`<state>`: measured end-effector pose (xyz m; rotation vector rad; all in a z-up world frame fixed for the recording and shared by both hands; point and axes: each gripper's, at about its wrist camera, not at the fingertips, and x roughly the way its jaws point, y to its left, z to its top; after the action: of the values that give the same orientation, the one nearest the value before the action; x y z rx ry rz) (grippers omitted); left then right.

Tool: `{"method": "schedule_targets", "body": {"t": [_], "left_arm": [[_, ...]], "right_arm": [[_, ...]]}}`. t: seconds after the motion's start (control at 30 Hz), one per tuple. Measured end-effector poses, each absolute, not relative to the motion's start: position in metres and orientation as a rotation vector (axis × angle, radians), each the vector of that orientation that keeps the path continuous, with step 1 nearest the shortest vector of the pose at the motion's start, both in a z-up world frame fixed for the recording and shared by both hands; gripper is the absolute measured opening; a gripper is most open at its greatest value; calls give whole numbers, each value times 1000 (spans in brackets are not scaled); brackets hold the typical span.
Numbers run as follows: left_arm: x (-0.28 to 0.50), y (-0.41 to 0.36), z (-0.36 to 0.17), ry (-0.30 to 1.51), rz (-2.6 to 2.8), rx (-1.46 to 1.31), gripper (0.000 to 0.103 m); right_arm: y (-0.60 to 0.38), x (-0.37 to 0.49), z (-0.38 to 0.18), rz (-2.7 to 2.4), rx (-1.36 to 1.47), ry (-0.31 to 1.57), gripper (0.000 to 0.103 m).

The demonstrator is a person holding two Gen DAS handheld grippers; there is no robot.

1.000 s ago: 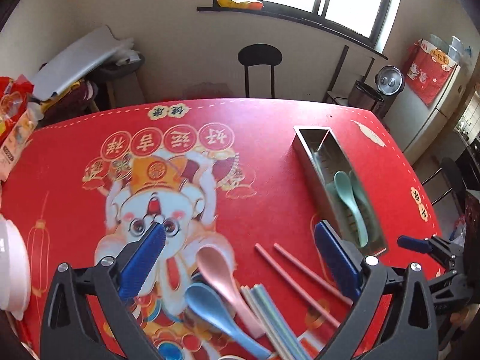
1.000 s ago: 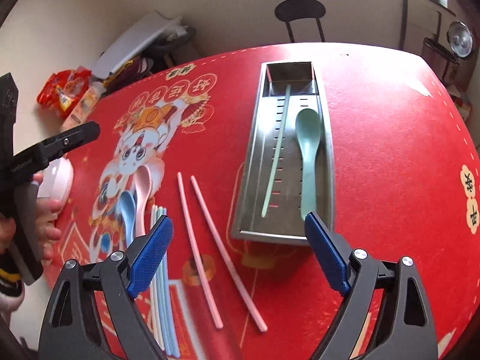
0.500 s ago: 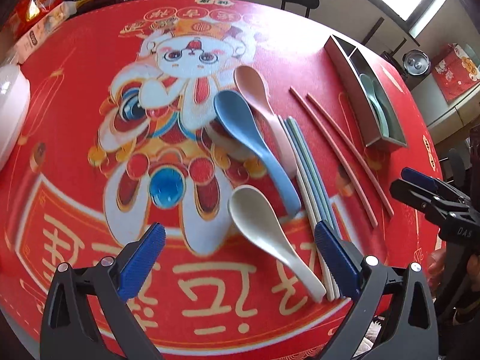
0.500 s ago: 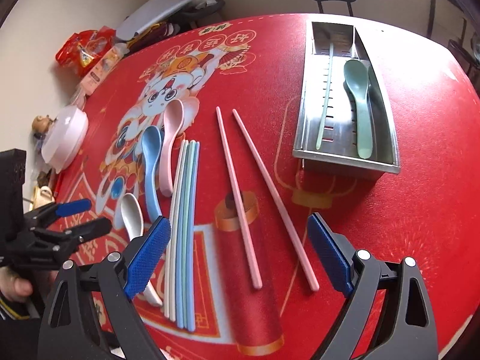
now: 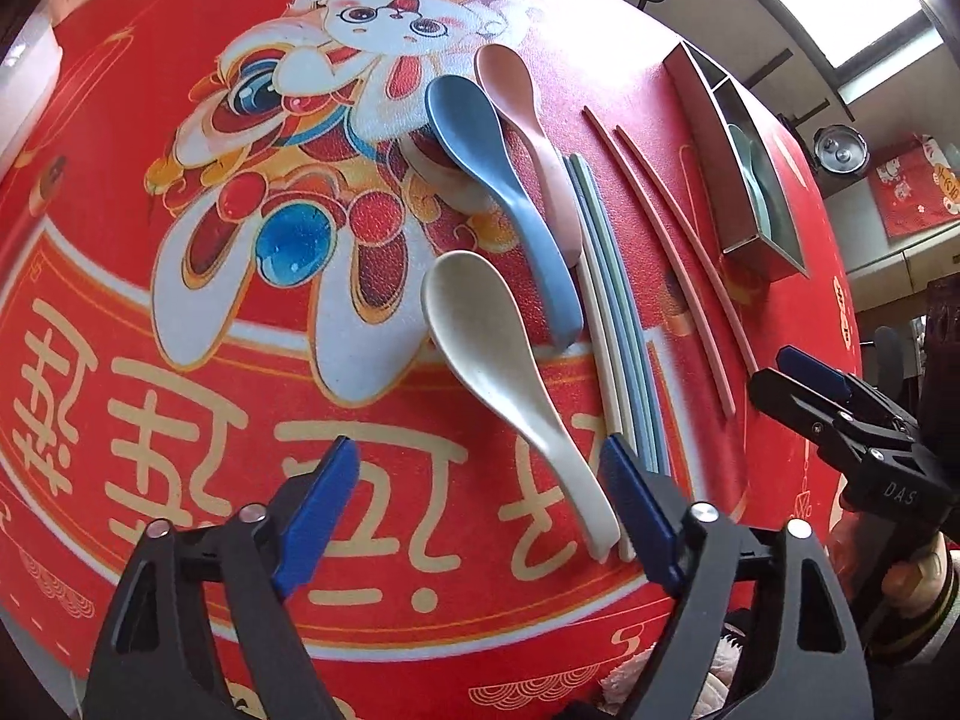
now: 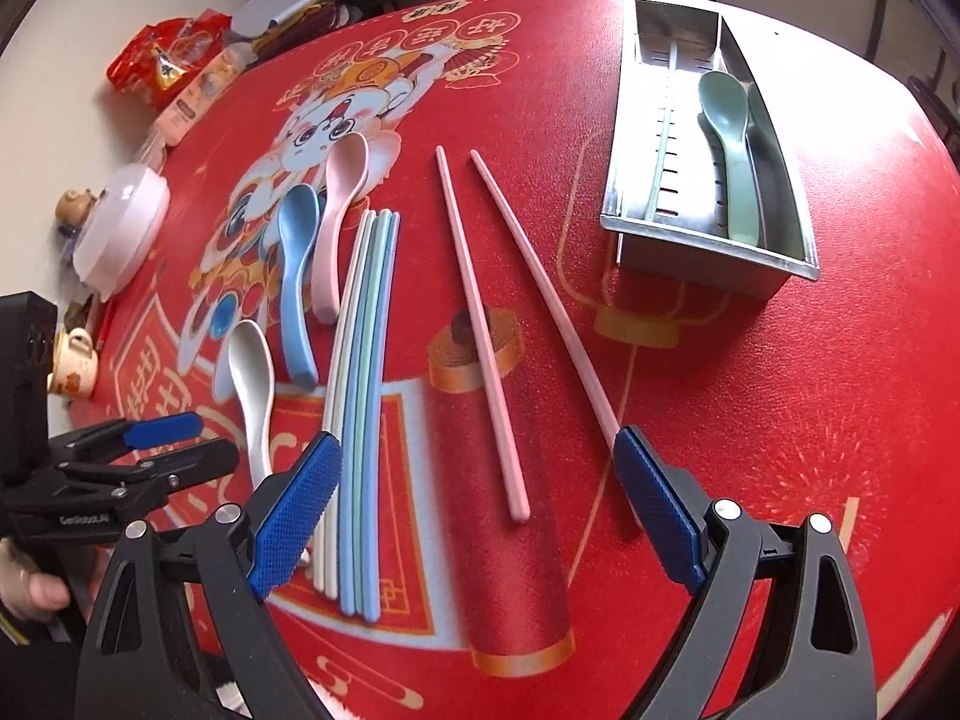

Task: Organize utensils
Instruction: 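Move both tools back over the remaining utensils, then grasp a pink chopstick with the right tool while the left tool grasps the white spoon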

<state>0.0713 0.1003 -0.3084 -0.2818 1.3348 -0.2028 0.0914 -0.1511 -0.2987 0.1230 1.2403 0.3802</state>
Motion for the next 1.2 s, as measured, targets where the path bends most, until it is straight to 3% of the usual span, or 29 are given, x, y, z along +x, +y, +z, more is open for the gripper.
{"method": "schedule_targets", "body": {"t": [0.1, 0.27, 0.6, 0.7, 0.8, 0.9, 1.2], "left_arm": [[70, 94, -310, 1343, -241, -302, 52], [71, 82, -313, 1353, -295, -331, 33], [80, 68, -320, 1366, -331, -343, 26], [82, 65, -320, 1365, -338, -328, 26], [84, 66, -321, 1368, -339, -332, 21], [85, 71, -323, 1371, -334, -339, 13], [91, 77, -323, 1347, -323, -330, 12]], "right_arm": [[-150, 88, -298, 400, 119, 1240, 89], [-149, 84, -297, 429, 116, 1237, 89], [-148, 84, -301, 465, 140, 1256, 88], [-146, 86, -306, 469, 140, 1275, 75], [-147, 92, -312, 447, 143, 1279, 71], [-146, 99, -318, 434, 131, 1282, 50], [-121, 120, -323, 377, -44, 1228, 19]]}}
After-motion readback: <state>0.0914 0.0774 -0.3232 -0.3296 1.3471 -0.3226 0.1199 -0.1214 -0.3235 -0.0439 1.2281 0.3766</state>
